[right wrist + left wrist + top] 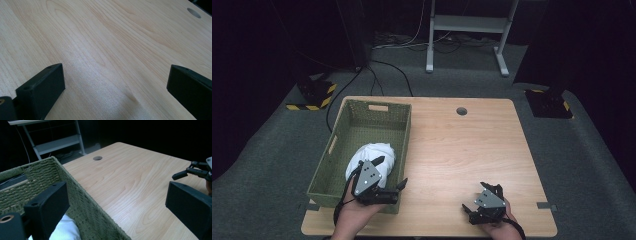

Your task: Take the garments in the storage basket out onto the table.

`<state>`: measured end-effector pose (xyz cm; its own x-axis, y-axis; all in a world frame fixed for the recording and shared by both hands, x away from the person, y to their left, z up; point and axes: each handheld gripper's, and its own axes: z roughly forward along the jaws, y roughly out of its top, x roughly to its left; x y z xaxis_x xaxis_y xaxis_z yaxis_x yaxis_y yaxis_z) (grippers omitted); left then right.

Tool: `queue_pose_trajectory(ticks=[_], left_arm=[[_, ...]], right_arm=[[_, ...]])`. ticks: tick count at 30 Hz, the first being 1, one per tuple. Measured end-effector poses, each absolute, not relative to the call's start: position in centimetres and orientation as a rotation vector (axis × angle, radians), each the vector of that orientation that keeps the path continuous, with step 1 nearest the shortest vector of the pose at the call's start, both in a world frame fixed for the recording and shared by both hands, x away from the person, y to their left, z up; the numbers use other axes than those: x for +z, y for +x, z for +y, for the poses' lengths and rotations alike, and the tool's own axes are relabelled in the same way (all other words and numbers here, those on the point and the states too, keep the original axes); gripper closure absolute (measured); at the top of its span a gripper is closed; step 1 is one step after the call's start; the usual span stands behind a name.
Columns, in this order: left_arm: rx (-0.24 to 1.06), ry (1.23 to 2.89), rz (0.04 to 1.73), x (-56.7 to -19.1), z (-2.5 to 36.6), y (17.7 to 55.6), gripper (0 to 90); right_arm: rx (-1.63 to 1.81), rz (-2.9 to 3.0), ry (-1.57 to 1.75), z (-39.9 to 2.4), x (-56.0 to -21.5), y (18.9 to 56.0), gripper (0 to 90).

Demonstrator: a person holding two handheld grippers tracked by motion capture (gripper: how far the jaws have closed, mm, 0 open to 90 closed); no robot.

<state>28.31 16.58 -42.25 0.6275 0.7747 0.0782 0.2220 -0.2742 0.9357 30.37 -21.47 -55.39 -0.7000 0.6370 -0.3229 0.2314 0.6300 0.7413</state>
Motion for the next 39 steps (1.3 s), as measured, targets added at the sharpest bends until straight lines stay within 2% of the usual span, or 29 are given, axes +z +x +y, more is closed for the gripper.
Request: queue_pose_trajectory(ticks=[13,21,24,28,31,35,39], left_arm=[[0.706,1.784,0.884,-42.6,18.5,28.8,5.2],[0.683,1.758,0.975,-42.9,20.4,29.2,5.1],[0.674,1.75,1.014,-42.9,20.9,29.4,2.5],[0.683,1.759,1.014,-43.0,21.3,29.5,2.7],[0.708,1.767,1.026,-42.7,21.6,30.1,2.7],[0.672,1.812,1.046,-42.9,21.8,31.1,2.6],[0.646,1.777,1.085,-42.8,22.6,32.6,1.9]], right_arm=[[0.926,2.277,0.676,-21.5,-55.4,30.4,1.0],[0.928,2.278,0.674,-21.5,-55.4,30.3,1.3],[0.929,2.279,0.674,-21.5,-55.4,30.3,1.2],[0.934,2.286,0.677,-21.5,-55.4,30.4,1.3],[0.938,2.29,0.669,-21.5,-55.4,30.4,1.3],[0.944,2.296,0.656,-21.5,-55.4,30.3,1.4],[0.955,2.299,0.645,-21.6,-55.4,30.2,1.4]])
